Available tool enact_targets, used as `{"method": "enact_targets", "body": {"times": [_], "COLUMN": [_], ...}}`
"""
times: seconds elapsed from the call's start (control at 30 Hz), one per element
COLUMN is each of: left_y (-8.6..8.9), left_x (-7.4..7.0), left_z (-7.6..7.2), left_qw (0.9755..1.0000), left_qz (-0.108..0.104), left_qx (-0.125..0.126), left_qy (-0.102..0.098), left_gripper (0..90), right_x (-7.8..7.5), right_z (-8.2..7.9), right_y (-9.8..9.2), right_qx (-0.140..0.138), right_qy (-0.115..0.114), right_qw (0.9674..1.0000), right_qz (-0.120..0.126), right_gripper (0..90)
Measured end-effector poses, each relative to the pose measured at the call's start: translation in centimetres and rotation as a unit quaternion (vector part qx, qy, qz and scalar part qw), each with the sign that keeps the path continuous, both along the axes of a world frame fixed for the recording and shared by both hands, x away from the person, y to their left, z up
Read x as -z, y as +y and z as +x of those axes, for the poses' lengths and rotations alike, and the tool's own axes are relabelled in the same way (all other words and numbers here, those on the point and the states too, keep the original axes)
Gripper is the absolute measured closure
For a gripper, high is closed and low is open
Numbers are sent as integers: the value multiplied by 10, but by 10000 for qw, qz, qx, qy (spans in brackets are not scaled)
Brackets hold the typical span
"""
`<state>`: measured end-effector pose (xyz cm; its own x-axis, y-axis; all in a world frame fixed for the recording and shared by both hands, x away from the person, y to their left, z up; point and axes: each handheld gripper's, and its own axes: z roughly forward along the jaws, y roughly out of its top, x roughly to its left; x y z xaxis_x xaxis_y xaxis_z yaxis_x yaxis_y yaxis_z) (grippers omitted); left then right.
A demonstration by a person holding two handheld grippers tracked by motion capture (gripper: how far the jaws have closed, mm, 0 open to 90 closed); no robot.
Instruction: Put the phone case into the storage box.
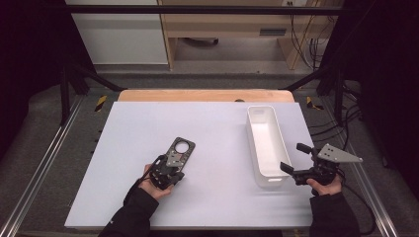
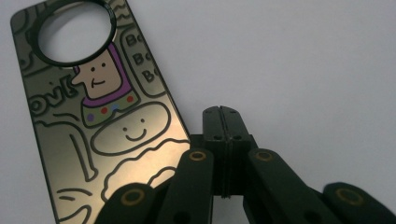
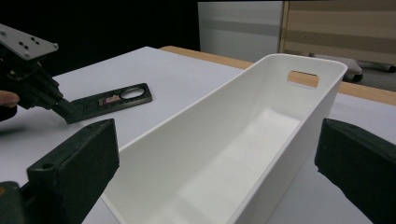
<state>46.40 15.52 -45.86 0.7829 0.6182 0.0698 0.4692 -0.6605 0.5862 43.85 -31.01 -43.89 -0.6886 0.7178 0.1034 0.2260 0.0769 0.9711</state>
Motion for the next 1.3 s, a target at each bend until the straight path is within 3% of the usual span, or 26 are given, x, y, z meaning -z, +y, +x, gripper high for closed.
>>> {"method": "enact_targets", "body": {"times": [0.23,0.33,0.57,0.77,0.97,1.13,1.3], "left_y": [5,8,17,27,37,44,45], "left_x": [-15,-22,-34,-43,-52,-60,-67], "left_z": [-2,-2,0,3,6,8,12], "left_qw": [9992,9985,9959,9908,9843,9803,9778], "left_qz": [-373,-511,-814,-1171,-1528,-1717,-1769], "left_qx": [4,-44,-158,-292,-390,-420,-512], "left_qy": [-151,-213,-361,-615,-787,-886,-996], "left_gripper": [889,848,659,439,296,199,77], "right_x": [0,0,0,-1,-1,-1,-1], "right_z": [0,0,0,0,0,0,-1], "right_y": [0,0,0,0,0,0,0], "right_qx": [-4,-5,-11,-12,-2,-7,-8], "right_qy": [0,-4,3,-16,-5,-14,-14], "right_qw": [10000,10000,10000,10000,10000,10000,10000], "right_qz": [8,9,-9,-17,-19,-21,-21], "right_gripper": [5,5,5,5,5,5,5]}}
